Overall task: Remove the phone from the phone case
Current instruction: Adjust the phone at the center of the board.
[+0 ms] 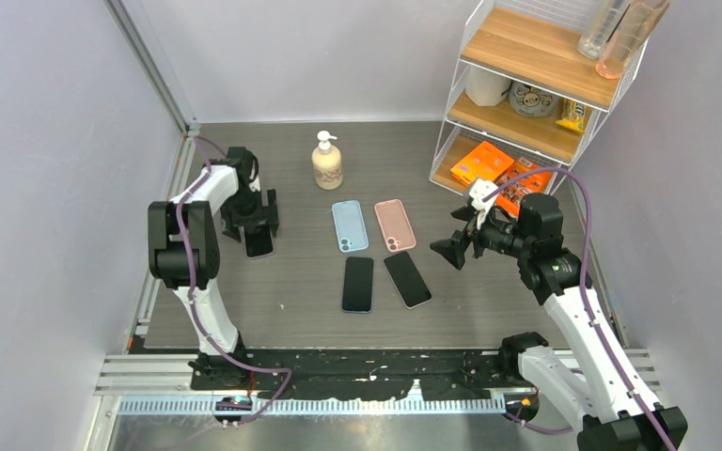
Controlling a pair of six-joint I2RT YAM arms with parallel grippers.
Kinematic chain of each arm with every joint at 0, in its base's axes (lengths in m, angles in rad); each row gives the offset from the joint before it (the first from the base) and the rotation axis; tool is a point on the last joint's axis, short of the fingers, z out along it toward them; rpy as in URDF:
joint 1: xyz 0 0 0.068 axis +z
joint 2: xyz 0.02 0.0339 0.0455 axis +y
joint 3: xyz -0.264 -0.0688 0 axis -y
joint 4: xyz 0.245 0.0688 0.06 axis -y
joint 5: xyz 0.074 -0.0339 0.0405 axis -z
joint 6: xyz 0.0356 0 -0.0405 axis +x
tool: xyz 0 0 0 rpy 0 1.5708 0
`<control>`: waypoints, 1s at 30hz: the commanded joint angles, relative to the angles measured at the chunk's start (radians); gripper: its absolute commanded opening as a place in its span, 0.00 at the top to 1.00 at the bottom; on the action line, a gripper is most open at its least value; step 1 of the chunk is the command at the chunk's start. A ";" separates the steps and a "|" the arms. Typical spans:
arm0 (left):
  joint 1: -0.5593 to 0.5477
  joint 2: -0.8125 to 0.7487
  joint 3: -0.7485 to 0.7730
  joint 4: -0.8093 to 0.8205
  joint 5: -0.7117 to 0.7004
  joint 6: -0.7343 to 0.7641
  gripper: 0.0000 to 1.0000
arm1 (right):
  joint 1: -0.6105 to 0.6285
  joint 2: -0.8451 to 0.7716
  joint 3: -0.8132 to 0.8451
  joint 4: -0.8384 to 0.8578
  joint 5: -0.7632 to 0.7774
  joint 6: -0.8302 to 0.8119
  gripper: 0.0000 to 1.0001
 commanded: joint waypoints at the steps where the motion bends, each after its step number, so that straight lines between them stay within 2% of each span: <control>1: 0.006 0.009 0.038 -0.024 0.019 -0.007 0.01 | -0.003 -0.014 0.022 0.011 -0.021 -0.004 0.05; 12: 0.006 0.045 0.071 -0.049 0.133 -0.017 0.03 | -0.003 -0.002 0.025 0.013 -0.026 0.003 0.05; 24: -0.063 0.046 0.118 -0.088 0.032 0.034 0.00 | -0.003 -0.001 0.024 0.015 -0.021 0.003 0.05; 30: -0.063 -0.014 0.131 -0.071 -0.071 0.120 0.00 | -0.003 -0.005 0.021 0.007 -0.021 -0.008 0.05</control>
